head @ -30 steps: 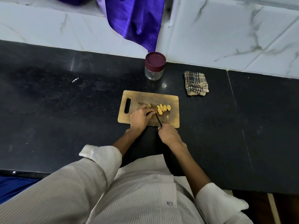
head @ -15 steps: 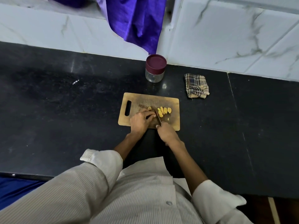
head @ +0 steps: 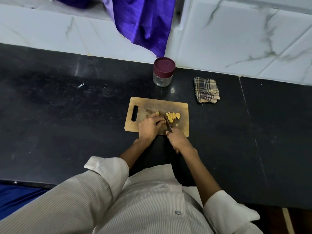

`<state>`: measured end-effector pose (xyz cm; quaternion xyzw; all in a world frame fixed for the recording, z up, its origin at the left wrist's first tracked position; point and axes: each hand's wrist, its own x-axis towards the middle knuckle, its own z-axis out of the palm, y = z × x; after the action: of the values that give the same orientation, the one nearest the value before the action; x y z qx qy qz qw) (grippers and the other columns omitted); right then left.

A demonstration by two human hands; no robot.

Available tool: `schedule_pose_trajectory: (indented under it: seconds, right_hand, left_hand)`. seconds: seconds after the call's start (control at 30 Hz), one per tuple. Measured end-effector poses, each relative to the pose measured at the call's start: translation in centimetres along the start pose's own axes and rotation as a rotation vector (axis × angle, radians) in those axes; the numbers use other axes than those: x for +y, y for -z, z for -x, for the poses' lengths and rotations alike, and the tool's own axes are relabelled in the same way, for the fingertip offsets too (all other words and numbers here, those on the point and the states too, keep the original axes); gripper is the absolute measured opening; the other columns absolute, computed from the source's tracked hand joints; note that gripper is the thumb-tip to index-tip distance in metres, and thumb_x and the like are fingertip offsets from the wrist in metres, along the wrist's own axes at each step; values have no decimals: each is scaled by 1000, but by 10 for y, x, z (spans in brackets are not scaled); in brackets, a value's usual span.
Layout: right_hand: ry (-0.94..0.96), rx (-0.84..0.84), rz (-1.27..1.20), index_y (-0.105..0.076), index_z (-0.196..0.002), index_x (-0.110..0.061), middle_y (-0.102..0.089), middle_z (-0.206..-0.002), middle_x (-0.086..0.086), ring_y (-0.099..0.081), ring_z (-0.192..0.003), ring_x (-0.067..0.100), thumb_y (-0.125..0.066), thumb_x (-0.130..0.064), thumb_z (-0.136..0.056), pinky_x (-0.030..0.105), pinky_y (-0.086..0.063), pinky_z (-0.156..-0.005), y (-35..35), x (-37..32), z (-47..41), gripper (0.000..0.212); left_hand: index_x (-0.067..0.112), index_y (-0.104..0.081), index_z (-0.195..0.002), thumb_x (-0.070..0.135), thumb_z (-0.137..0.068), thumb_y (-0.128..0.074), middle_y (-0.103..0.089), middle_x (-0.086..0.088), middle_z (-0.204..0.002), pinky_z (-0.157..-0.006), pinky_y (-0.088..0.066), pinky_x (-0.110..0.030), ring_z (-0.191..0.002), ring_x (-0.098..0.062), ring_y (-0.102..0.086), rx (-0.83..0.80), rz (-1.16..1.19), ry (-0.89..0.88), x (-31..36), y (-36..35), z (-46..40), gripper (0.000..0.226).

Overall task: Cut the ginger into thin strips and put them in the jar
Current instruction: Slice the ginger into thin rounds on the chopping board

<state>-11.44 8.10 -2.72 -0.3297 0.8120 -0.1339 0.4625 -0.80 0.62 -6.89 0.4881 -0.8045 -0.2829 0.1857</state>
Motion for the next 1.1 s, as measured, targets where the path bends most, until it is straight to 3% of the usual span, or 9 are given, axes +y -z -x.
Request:
schedule_pose_trajectory:
  seconds: [0.1, 0.23, 0.3, 0.33, 0.4, 0.43, 0.5, 0.83, 1.1]
  right_hand:
    - [16, 93, 144, -59, -119, -6, -63, -110, 14, -63, -100, 33, -42, -28, -104, 46, -54, -87, -7, 3, 3, 31]
    - [-22, 64, 172, -58, -121, -8, -63, -115, 15, -63, -104, 32, -42, -30, -104, 47, -53, -90, -9, 16, 13, 32]
    - [-45, 24, 163, -56, -121, -10, -61, -109, 13, -64, -96, 30, -41, -32, -104, 45, -55, -82, -5, 19, 17, 31]
    - [-64, -15, 75, -55, -118, -12, -60, -98, 10, -63, -81, 25, -41, -33, -104, 40, -55, -68, -3, 21, 17, 28]
    - [-127, -117, -187, -52, -107, -17, -46, -72, 2, -42, -50, 13, -41, -33, -104, 25, -36, -42, 1, 26, 16, 20]
    - [-143, -154, -283, -50, -101, -18, -40, -65, 0, -32, -43, 10, -41, -33, -104, 20, -27, -39, 5, 27, 15, 17]
    - [-123, -176, -363, -49, -96, -19, -34, -59, -3, -25, -37, 7, -43, -30, -103, 16, -20, -36, 12, 28, 13, 15]
    - [-67, -198, -514, -46, -91, -17, -33, -53, -5, -23, -36, 7, -44, -32, -105, 17, -19, -36, 26, 19, 0, 21]
    - [-127, -274, -422, -45, -86, -17, -32, -55, -6, -21, -37, 6, -44, -37, -104, 18, -19, -34, 28, 23, 5, 27]
  left_hand:
    - [27, -71, -109, 30, -94, -58, -63, 8, -114, -70, -44, -27, -98, -14, -60, 13, -37, 11, 3, -2, 2, 20]
    - [27, -72, -106, 30, -93, -59, -62, 8, -113, -70, -47, -29, -97, -14, -61, 9, -32, 22, 2, 0, -1, 19]
    - [28, -72, -105, 30, -93, -60, -62, 8, -114, -72, -49, -30, -97, -14, -61, -11, -16, 10, 0, 1, -4, 17]
    - [29, -72, -104, 30, -92, -60, -62, 7, -114, -74, -50, -30, -98, -14, -61, -26, -8, 0, 0, 1, -5, 17]
    - [28, -72, -104, 30, -91, -62, -62, 7, -113, -75, -50, -29, -96, -13, -61, -51, 8, -8, 0, 2, -7, 16]
    - [27, -72, -104, 31, -91, -62, -62, 7, -111, -74, -49, -28, -95, -12, -61, -53, 10, -12, 1, 3, -7, 16]
    - [26, -72, -103, 30, -91, -62, -63, 7, -110, -74, -48, -27, -95, -11, -60, -34, 12, -19, 1, 2, -6, 16]
    - [21, -73, -103, 27, -89, -65, -69, 3, -104, -73, -46, -26, -89, -14, -63, 35, 86, 24, -11, -2, 3, 17]
    - [20, -74, -103, 28, -89, -65, -66, -1, -105, -68, -42, -25, -86, -15, -61, 43, 51, 21, -12, -2, 3, 18]
